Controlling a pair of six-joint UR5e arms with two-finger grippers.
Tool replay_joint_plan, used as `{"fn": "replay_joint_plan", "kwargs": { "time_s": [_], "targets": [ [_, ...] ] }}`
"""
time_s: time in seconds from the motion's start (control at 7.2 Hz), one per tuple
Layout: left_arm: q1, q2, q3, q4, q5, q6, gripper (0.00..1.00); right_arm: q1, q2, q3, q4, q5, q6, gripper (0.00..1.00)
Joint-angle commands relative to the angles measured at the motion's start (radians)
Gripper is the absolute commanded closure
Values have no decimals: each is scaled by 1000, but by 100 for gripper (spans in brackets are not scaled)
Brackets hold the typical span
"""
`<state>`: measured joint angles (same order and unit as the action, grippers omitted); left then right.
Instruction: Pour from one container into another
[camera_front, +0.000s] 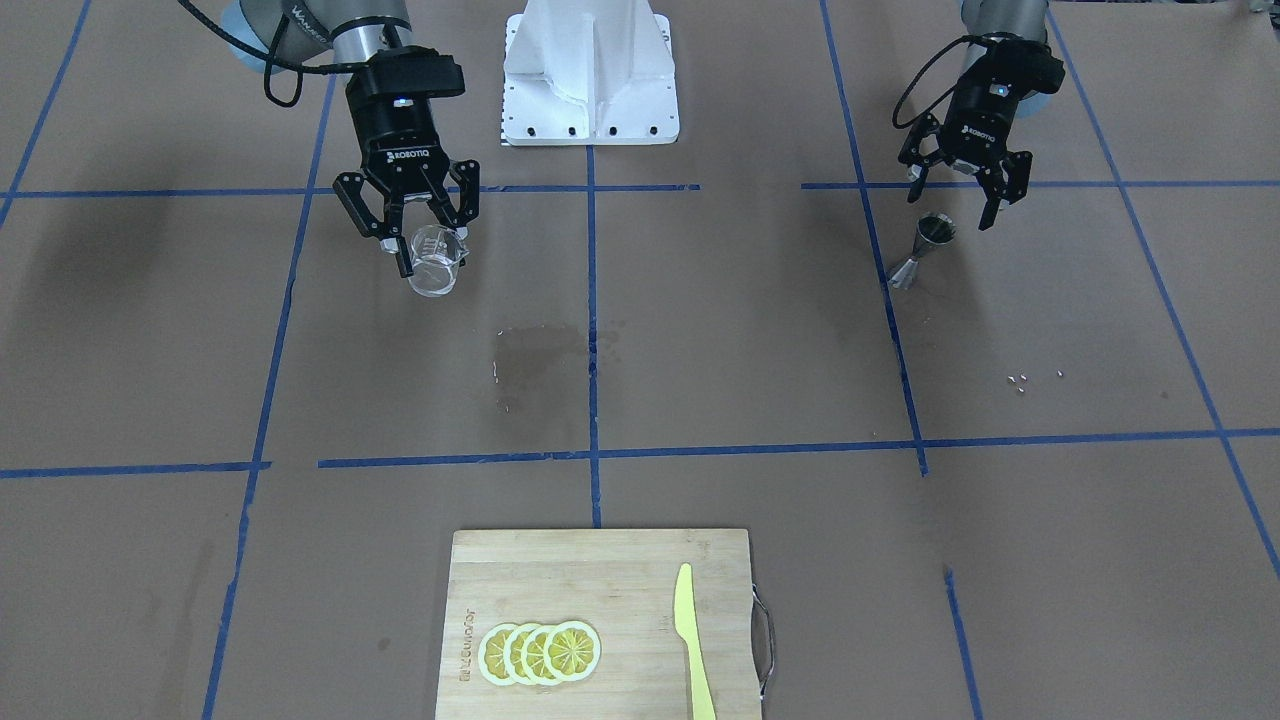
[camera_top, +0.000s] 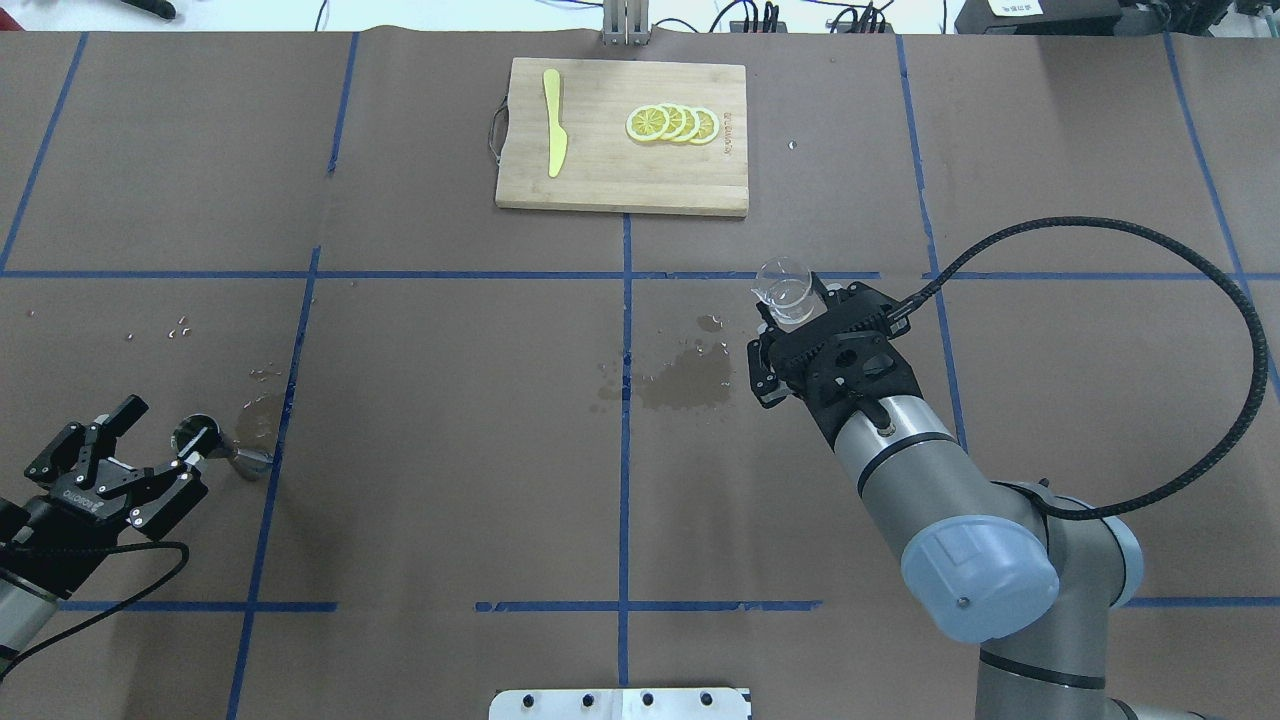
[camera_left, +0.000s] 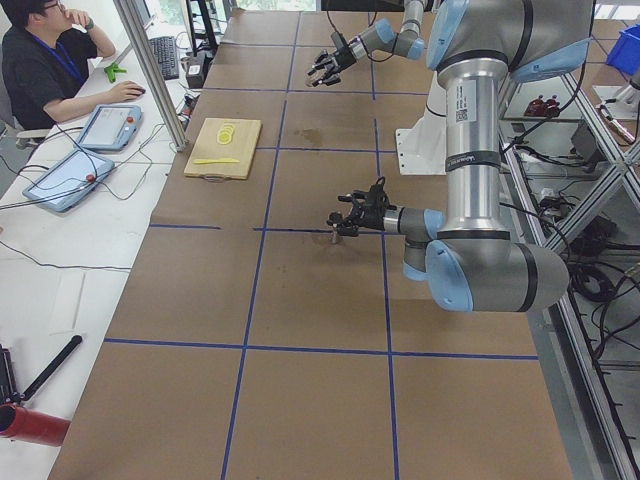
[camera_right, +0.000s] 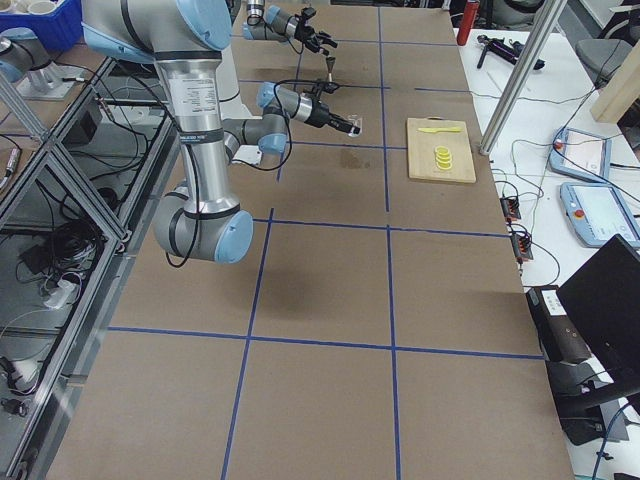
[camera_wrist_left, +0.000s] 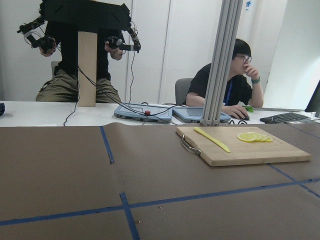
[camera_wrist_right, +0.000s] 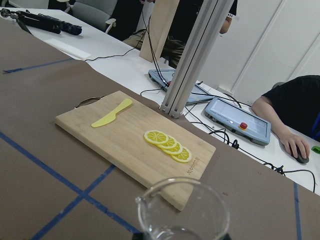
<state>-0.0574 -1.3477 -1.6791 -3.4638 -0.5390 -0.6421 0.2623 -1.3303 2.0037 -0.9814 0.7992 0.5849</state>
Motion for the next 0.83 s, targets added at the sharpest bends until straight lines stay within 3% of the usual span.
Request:
{"fn": "replay_joint_plan", "kwargs": {
  "time_s": [0.0,0.14,0.42,0.69],
  "targets": [
    [-111,2,-7,-1,-158,77,3,0,-6,4,1,0,1,100],
    [-190,4,-7,5,-277,85,3,0,-7,7,1,0,1,100],
    [-415,4,12,40,-630,124,3,0,-7,7,1,-2,3,100],
    [-662,-7,12,211,-992,200,3,0,-10,7,1,-2,3,100]
  ]
}}
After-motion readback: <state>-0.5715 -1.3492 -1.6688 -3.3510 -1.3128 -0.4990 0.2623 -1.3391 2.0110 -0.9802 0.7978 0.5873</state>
